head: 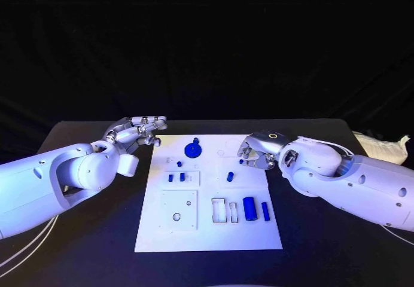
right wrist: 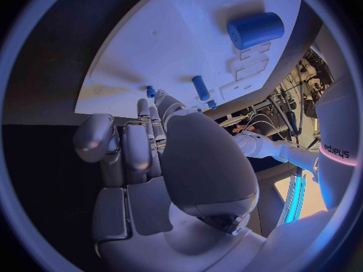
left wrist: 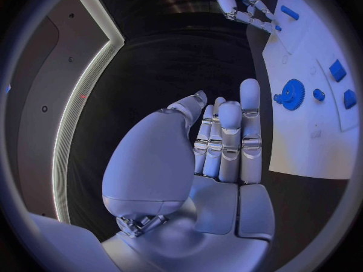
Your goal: Assemble the parts on the task board
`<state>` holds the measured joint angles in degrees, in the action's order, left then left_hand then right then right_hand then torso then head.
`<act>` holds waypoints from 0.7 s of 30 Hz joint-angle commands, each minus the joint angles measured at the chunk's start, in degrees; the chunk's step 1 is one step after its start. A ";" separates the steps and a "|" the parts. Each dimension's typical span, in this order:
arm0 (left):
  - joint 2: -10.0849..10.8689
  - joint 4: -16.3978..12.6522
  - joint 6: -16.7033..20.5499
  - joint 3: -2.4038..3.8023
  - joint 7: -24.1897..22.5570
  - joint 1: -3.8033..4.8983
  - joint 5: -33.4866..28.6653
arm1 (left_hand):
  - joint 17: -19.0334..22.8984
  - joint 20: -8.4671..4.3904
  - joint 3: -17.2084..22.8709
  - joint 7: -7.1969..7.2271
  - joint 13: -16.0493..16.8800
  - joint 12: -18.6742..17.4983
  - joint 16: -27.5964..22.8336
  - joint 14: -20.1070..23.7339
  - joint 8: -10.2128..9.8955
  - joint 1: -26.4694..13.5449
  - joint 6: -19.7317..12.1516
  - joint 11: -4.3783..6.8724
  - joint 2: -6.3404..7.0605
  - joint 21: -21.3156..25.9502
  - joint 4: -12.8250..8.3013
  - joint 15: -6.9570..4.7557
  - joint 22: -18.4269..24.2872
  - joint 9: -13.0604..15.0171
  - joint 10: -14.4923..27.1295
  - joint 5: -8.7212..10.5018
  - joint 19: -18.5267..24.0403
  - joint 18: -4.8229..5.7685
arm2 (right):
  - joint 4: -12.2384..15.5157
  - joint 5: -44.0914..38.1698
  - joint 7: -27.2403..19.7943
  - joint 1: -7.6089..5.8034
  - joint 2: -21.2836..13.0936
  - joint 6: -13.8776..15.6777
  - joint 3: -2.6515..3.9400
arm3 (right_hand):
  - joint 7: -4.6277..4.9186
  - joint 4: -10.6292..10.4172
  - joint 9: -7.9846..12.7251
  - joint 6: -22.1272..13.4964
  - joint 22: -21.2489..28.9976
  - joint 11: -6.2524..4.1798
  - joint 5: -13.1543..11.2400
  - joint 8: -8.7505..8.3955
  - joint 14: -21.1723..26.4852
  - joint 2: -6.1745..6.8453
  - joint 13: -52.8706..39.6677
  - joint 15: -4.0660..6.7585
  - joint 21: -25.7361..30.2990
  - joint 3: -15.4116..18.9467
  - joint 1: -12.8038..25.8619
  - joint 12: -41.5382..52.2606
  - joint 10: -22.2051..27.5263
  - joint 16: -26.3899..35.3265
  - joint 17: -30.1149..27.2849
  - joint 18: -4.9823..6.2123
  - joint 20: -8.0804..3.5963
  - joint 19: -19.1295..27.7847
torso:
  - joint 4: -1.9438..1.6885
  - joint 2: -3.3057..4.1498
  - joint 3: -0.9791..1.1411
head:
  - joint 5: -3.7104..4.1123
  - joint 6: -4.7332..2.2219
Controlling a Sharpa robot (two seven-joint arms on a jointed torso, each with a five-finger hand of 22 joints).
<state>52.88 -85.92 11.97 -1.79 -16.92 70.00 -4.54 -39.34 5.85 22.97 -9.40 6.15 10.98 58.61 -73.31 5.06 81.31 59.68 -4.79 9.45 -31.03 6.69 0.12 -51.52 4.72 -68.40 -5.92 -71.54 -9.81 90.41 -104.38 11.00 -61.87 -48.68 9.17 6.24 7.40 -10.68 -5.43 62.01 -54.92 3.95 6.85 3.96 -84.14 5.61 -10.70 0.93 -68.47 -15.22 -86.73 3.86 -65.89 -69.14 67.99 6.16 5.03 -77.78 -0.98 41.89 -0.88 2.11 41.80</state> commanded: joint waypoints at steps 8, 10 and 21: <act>0.34 -0.87 0.06 0.02 -2.48 -0.01 -4.13 | 0.77 0.11 -0.30 0.21 0.16 0.68 -0.58 0.77 0.40 -0.57 0.23 -0.06 -0.21 0.48 -0.42 0.06 0.24 -0.14 0.81 0.09 0.44 -0.64 | -1.03 -4.45 3.08 -0.01 1.07 -2.97 -0.16 | 0.05 0.54 0.09 0.84 0.17 0.22 -0.69 -0.16 -2.11 0.63 1.80 -0.34 0.01 -3.13 0.05 -0.13 -0.21 -0.07 -0.24 0.41 0.17 -0.20 | -0.05 -0.04 0.09 | 0.22 0.44; 0.39 -0.92 0.00 0.02 -2.41 -0.01 -4.06 | 0.88 0.12 -0.31 0.18 0.17 0.73 -0.65 0.84 0.39 -0.57 0.20 -0.08 -0.21 0.53 -0.46 0.07 0.27 -0.16 0.88 0.08 0.46 -0.63 | -1.20 -4.09 2.89 -0.01 1.25 -3.67 -0.24 | 0.05 0.77 0.03 1.20 0.19 0.23 -0.91 -0.07 -2.10 0.47 2.15 -0.34 0.03 -3.96 0.05 -0.10 -0.33 -0.05 -0.28 0.41 0.17 -0.19 | -0.06 -0.02 0.09 | 0.22 0.53; 0.50 -0.90 -0.17 0.02 -1.76 -0.01 -3.07 | 1.39 0.14 -0.32 0.09 0.27 1.01 -0.93 1.15 0.34 -0.57 0.03 -0.17 -0.29 0.80 -0.65 0.13 0.46 -0.26 1.30 0.07 0.51 -0.61 | -1.90 -3.14 2.00 0.04 2.39 -5.45 -0.77 | -0.30 2.10 -0.31 2.95 0.23 -0.05 -1.13 0.22 -2.06 0.28 3.63 -0.14 0.09 -7.11 0.75 -0.06 -1.16 0.06 -0.49 0.44 0.02 -0.17 | 0.01 0.02 0.12 | -0.04 0.88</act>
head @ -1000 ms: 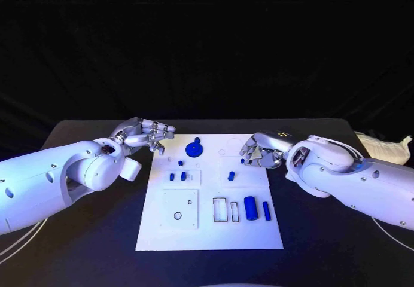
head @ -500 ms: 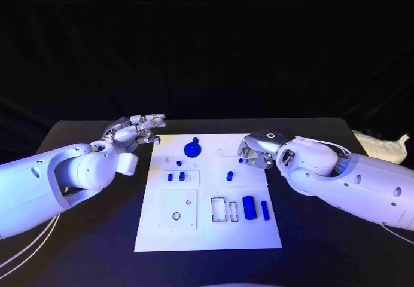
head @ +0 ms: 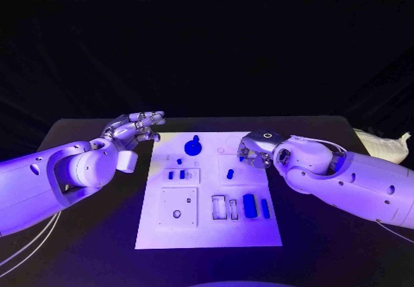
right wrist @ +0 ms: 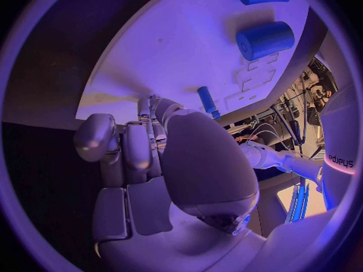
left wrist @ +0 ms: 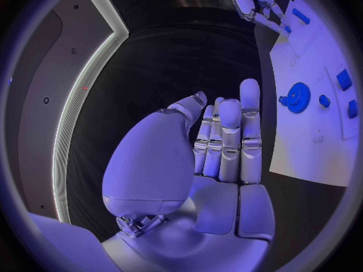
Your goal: Assemble the parts on the task board
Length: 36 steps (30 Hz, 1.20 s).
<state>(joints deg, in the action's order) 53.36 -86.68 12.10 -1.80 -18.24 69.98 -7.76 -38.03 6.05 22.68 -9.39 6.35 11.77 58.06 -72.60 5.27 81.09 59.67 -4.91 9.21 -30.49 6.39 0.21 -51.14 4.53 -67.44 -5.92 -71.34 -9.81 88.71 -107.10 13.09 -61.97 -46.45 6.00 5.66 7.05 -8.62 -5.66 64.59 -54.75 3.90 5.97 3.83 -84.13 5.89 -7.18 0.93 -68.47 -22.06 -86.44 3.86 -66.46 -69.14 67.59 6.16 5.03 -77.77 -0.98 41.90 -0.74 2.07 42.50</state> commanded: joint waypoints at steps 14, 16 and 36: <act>0.03 -0.13 -0.50 0.03 0.29 0.01 1.35 | 0.67 -0.04 0.05 0.01 0.19 0.55 -0.71 0.75 0.14 -0.14 -0.02 -0.11 -0.16 0.49 -0.70 0.07 0.25 -0.14 0.66 0.06 0.32 -0.61 | -0.58 0.09 -0.25 0.19 0.90 -2.37 -0.43 | 0.11 0.66 -0.06 0.31 0.01 0.02 -0.72 0.04 -2.07 0.49 0.84 -0.14 0.07 -1.23 1.24 -0.21 -0.50 0.08 -0.16 0.43 -0.05 -0.20 | -0.01 0.01 -0.06 | -0.06 0.41; 0.04 -0.15 -0.56 0.03 0.37 0.01 1.53 | 0.84 -0.03 0.03 0.00 0.20 0.59 -0.81 0.82 0.14 -0.15 -0.03 -0.13 -0.16 0.52 -0.73 0.08 0.27 -0.15 0.72 0.07 0.33 -0.61 | -0.68 0.10 -0.20 0.19 0.96 -2.54 -0.45 | 0.09 0.88 -0.09 0.43 -0.01 0.02 -0.77 0.07 -2.07 0.49 0.99 -0.13 0.06 -1.55 1.32 -0.15 -0.64 0.06 -0.16 0.42 -0.06 -0.21 | -0.01 -0.01 -0.05 | -0.07 0.43; 0.07 -0.39 -0.73 0.03 0.67 0.01 2.15 | 1.29 -0.01 0.05 -0.03 0.28 0.85 -1.08 1.09 0.17 -0.09 -0.06 -0.16 -0.24 0.72 -0.94 0.12 0.41 -0.19 0.96 0.07 0.37 -0.60 | 0.49 -2.84 2.21 0.55 0.94 5.59 -0.55 | -0.53 5.60 -1.38 3.94 -3.84 -1.01 -1.00 1.19 -2.61 -0.49 1.57 0.81 -2.71 -6.79 2.16 0.20 -6.02 -1.15 0.25 -0.21 -0.91 -1.90 | 0.02 -0.11 -0.04 | 0.25 0.62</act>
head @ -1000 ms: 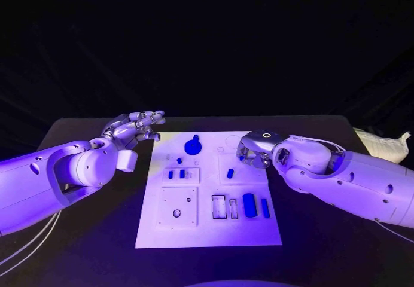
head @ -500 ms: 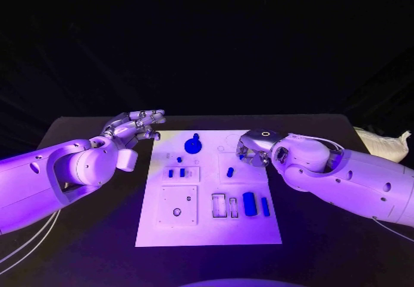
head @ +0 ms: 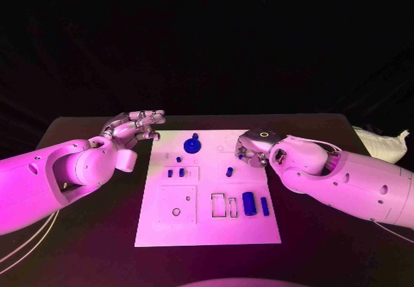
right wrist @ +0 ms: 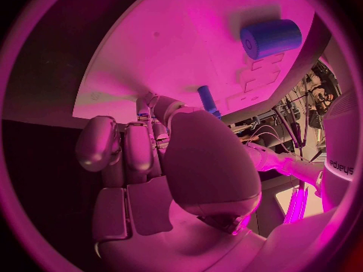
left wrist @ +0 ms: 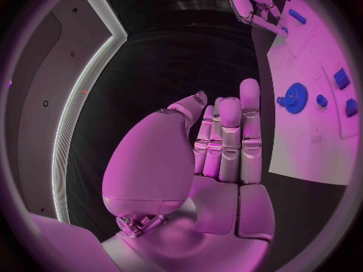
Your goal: Assemble the parts on the task board
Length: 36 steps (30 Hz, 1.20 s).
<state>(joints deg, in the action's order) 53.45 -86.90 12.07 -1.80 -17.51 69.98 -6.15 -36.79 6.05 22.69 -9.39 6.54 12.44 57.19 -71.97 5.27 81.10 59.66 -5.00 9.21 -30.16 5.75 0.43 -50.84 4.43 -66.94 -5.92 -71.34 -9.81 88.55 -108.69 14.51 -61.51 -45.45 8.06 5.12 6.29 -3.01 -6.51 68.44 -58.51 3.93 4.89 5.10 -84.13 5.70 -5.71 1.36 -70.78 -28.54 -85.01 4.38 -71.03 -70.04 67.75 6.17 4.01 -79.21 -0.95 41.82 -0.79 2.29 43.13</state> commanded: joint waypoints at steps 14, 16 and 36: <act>0.03 -0.18 -1.15 0.03 0.36 0.02 1.32 | 0.54 -0.02 0.12 -0.12 0.24 0.66 -0.42 0.72 0.15 0.54 -0.21 -0.11 -0.02 0.65 -1.18 -0.10 0.28 -0.19 0.86 0.07 0.34 -0.62 | 3.76 3.14 1.03 0.10 -2.56 6.72 0.63 | 0.17 0.03 -0.87 0.26 -0.27 -0.97 -1.69 -0.21 -2.58 0.06 0.47 0.38 -0.58 -0.14 3.26 -0.75 -1.47 -0.48 0.01 -0.24 0.15 -0.48 | 0.07 0.02 0.01 | 0.11 -0.18; 0.07 -0.20 -1.17 0.03 0.44 0.02 1.35 | 0.54 -0.02 0.12 -0.12 0.24 0.66 -0.42 0.72 0.15 0.54 -0.21 -0.11 -0.02 0.65 -1.18 -0.10 0.28 -0.19 0.86 0.07 0.34 -0.62 | 4.61 3.78 1.10 0.09 -3.14 6.70 0.83 | 0.16 0.03 -0.89 0.27 -0.28 -0.97 -1.73 -0.21 -2.57 0.09 0.49 0.38 -0.59 -0.10 3.37 -0.76 -1.46 -0.49 0.00 -0.24 0.15 -0.48 | 0.08 0.04 0.03 | 0.06 -0.13; -0.85 0.13 -1.59 0.03 0.69 0.02 1.37 | 0.70 0.00 0.07 -0.20 0.26 0.78 -0.47 0.80 0.10 0.44 -0.35 -0.20 0.01 0.74 -1.26 -0.05 0.33 -0.24 1.08 0.09 0.33 -0.60 | 13.78 7.59 -0.91 2.22 2.19 6.72 1.33 | 0.35 0.37 -0.94 0.06 0.02 -0.89 -1.51 -0.39 -2.51 -0.04 0.67 0.40 -0.41 -0.18 3.46 -0.85 -1.12 -0.41 -0.19 -0.16 0.10 -0.35 | -0.19 -0.03 -0.19 | -4.34 0.46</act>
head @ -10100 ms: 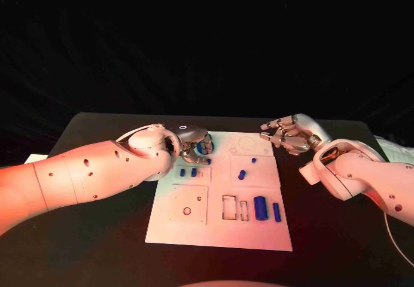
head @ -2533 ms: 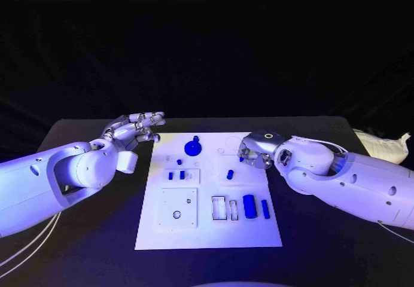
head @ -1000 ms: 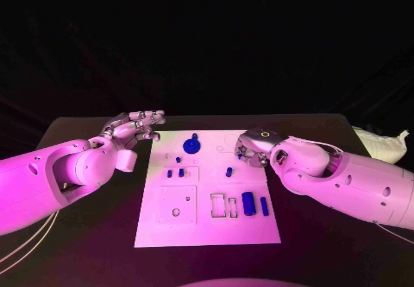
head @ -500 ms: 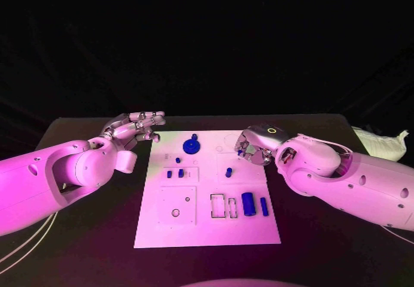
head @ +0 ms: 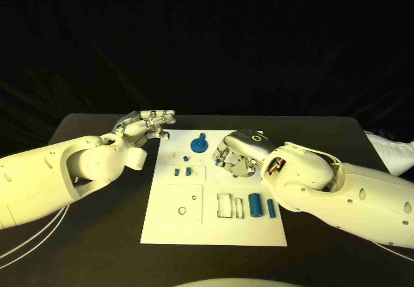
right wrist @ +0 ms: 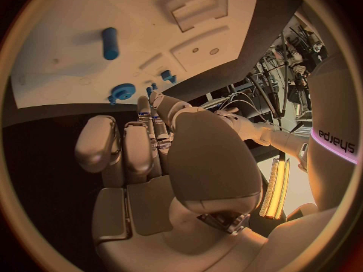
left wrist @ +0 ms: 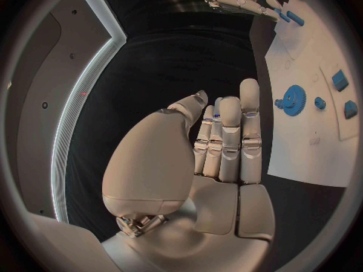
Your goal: Assemble the parts on the task board
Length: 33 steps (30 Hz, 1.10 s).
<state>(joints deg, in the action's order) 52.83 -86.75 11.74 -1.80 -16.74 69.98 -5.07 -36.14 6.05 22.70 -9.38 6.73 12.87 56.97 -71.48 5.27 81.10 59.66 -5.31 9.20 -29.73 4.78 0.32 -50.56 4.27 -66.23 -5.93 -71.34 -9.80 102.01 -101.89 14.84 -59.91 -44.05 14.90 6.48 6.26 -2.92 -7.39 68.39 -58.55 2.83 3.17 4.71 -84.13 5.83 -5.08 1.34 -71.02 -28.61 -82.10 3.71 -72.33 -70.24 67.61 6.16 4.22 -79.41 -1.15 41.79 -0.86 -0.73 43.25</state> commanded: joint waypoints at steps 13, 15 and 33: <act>-0.97 -0.11 -1.38 0.03 0.02 0.03 0.30 | 0.18 0.03 0.01 -0.29 0.10 0.48 -0.30 0.38 0.04 0.34 -0.50 0.04 0.00 0.39 -0.38 0.11 0.11 -0.13 0.57 0.09 0.32 -0.59 | -2.28 2.70 -3.22 5.29 6.00 -2.08 -1.02 | 0.53 0.63 -0.09 -0.06 0.30 0.32 0.60 -0.15 -2.45 -0.32 0.16 0.35 -0.03 -0.25 0.54 -0.18 0.38 -0.09 -0.27 -0.11 -0.14 -0.04 | -0.03 0.11 -0.17 | -3.89 1.47; -1.04 -0.11 -1.40 0.03 0.03 0.03 0.30 | 0.18 0.03 0.01 -0.29 0.10 0.48 -0.30 0.38 0.04 0.34 -0.50 0.04 0.00 0.39 -0.38 0.11 0.11 -0.13 0.57 0.09 0.32 -0.59 | -2.77 2.77 -3.43 5.76 6.34 -2.28 -1.11 | 0.55 0.67 -0.10 -0.08 0.33 0.34 0.67 -0.17 -2.45 -0.34 0.18 0.34 -0.01 -0.26 0.55 -0.18 0.41 -0.11 -0.25 -0.10 -0.14 -0.03 | -0.01 0.10 -0.11 | -4.03 1.56; -1.27 -0.13 -1.61 0.04 0.10 0.03 0.30 | 0.41 0.13 -0.06 -0.52 0.16 0.81 -0.28 0.49 -0.25 0.12 -1.19 -0.16 -0.03 0.60 -0.59 0.25 0.25 -0.29 1.18 0.08 0.28 -0.56 | -4.94 2.01 -3.66 6.91 7.82 -3.91 -1.53 | 0.63 0.89 -0.13 -0.15 0.40 0.39 0.94 -0.23 -2.44 -0.42 0.24 0.30 0.03 -0.31 0.57 -0.16 0.48 -0.17 -0.24 -0.08 -0.16 0.02 | -0.02 0.11 -0.12 | -4.63 2.23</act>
<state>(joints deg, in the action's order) 51.69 -86.79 11.32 -1.80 -16.49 69.98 -5.00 -35.79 6.05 22.69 -9.81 6.83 13.50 56.97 -71.29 5.27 81.10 58.83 -5.31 9.20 -29.49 4.48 0.53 -50.40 4.06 -65.40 -5.92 -71.34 -9.80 97.17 -99.26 11.79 -53.12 -36.43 12.34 4.99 6.58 -2.36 -7.52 68.30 -58.22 3.15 3.99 4.40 -84.13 5.83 -4.86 1.34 -71.01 -28.86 -81.49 3.60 -72.02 -70.24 67.39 6.16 4.22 -79.40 -1.20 41.87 -0.98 -5.26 45.34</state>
